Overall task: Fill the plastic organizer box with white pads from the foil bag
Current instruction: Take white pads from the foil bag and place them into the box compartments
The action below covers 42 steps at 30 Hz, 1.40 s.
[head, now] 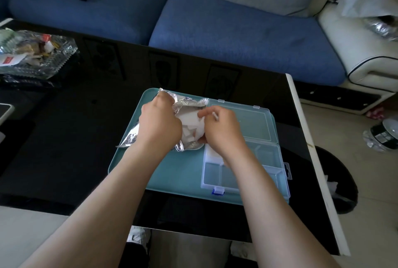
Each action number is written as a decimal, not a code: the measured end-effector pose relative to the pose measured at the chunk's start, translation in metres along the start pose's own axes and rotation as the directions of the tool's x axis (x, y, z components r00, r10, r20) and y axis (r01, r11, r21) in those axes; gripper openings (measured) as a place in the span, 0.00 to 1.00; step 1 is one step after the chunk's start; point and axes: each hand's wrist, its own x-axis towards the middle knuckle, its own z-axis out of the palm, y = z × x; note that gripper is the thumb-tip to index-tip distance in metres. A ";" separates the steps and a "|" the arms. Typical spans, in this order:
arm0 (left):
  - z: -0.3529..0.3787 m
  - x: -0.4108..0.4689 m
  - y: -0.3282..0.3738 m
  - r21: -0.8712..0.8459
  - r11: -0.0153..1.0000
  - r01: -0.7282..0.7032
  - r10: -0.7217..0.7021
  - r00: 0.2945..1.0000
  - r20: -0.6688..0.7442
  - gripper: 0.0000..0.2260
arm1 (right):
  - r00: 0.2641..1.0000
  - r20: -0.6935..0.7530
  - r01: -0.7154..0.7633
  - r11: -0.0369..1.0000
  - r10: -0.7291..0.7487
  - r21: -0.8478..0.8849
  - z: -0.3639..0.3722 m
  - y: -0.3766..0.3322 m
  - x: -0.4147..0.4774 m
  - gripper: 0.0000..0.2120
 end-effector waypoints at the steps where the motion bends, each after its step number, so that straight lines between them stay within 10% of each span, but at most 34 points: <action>1: 0.001 0.000 0.000 -0.002 1.000 -0.007 0.007 1.000 -0.011 0.16 | 1.000 0.006 -0.012 0.999 0.012 0.039 -0.002 0.000 -0.001 0.16; 18: 0.026 -0.019 0.042 -0.176 0.836 -0.520 0.521 0.852 -0.041 0.16 | 0.929 -0.358 0.212 0.923 -0.089 0.322 -0.055 -0.004 -0.009 0.06; 35: 0.042 -0.020 0.049 -0.610 0.786 0.097 0.034 0.979 0.200 0.09 | 0.900 -0.364 0.272 0.962 -0.239 0.040 -0.096 0.019 -0.014 0.06; 42: 0.044 -0.018 0.043 -0.559 0.826 0.073 0.075 0.968 0.239 0.04 | 0.961 0.019 0.272 0.958 -0.275 0.094 -0.101 0.012 -0.028 0.16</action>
